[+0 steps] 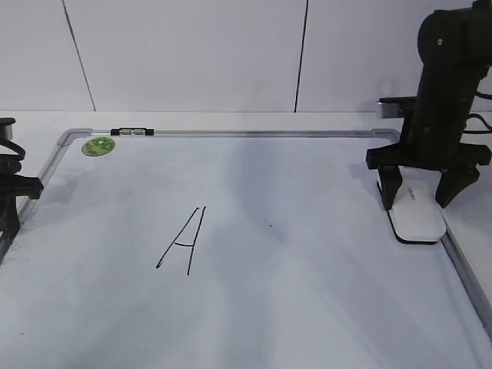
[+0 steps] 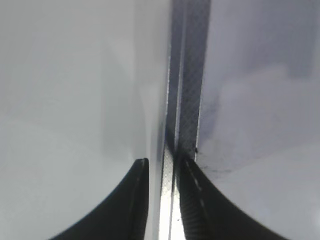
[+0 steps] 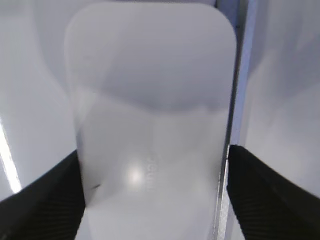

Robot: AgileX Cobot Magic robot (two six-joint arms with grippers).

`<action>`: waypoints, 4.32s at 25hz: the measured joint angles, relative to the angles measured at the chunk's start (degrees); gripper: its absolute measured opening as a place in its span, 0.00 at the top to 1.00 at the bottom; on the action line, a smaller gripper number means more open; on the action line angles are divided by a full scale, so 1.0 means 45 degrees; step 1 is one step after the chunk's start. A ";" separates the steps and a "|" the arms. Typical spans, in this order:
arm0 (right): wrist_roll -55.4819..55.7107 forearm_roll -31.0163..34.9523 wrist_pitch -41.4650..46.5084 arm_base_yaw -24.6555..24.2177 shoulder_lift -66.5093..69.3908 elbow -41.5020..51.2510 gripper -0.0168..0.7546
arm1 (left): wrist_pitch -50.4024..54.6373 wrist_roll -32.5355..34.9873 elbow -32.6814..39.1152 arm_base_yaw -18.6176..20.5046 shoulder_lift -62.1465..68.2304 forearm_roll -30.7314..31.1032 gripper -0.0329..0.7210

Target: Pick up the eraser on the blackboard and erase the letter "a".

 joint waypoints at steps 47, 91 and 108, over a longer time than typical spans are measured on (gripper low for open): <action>0.0293 0.1100 0.0342 0.0000 -0.8804 0.0228 0.17 | 0.3827 0.0000 -0.1934 -0.1645 -0.5533 -0.0025 0.55; -0.0125 0.0621 0.0669 0.0831 -2.1673 1.0438 0.21 | 0.6263 -0.0362 0.3570 -0.1885 -1.8828 -0.1120 0.53; -0.1066 -0.0597 0.0697 0.0851 -2.4970 1.3193 0.21 | 0.6034 0.0619 0.6852 -0.1885 -2.1560 -0.0718 0.53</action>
